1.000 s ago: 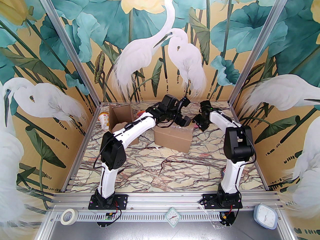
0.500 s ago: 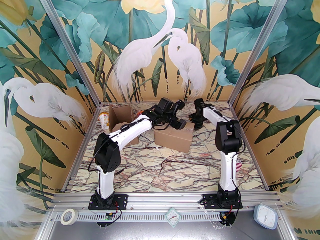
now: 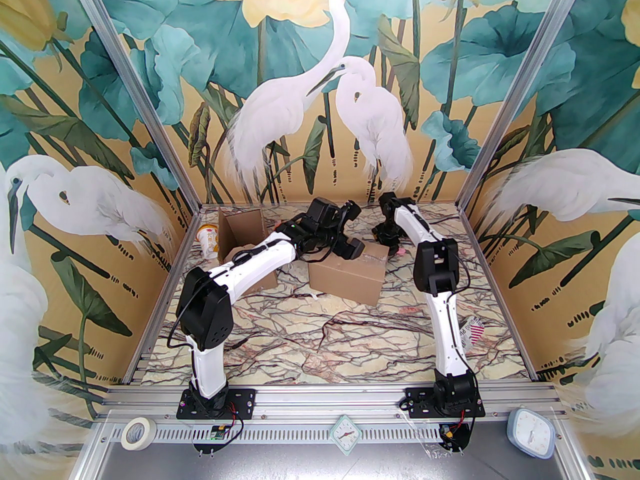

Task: Unpack the express box

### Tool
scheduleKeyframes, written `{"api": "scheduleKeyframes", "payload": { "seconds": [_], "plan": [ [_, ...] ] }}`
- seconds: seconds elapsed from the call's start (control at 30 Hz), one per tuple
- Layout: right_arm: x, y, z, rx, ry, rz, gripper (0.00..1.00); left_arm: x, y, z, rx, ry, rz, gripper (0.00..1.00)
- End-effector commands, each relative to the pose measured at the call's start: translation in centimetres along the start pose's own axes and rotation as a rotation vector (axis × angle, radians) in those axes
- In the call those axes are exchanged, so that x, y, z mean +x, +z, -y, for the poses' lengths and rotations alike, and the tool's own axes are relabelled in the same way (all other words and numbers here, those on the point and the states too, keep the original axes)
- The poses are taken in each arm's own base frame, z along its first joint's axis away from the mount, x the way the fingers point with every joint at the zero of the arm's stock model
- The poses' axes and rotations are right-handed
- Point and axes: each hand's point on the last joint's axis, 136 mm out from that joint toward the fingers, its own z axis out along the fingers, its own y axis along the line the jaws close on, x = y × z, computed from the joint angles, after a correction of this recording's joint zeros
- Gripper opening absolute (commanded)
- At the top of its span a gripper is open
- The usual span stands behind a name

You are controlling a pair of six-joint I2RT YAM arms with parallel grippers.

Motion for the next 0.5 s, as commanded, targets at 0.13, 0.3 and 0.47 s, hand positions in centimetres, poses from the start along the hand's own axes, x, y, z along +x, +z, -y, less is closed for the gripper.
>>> {"api": "scheduleKeyframes", "payload": {
  "seconds": [0.13,0.3,0.47],
  "plan": [
    [-1.4,-0.2,4.4,0.183,-0.067,0.026,0.55,-2.0,-2.1,-0.2,-0.018,-0.016,0.093,0.94],
    [-1.6,-0.4,5.0,0.195,-0.121,0.032,0.42,-1.8,-3.1,-0.2,-0.026,-0.006,0.116,0.94],
    [-2.4,-0.5,6.6,0.218,-0.215,0.047,0.39,-1.6,-4.1,-0.2,-0.031,0.000,0.126,0.95]
  ]
}}
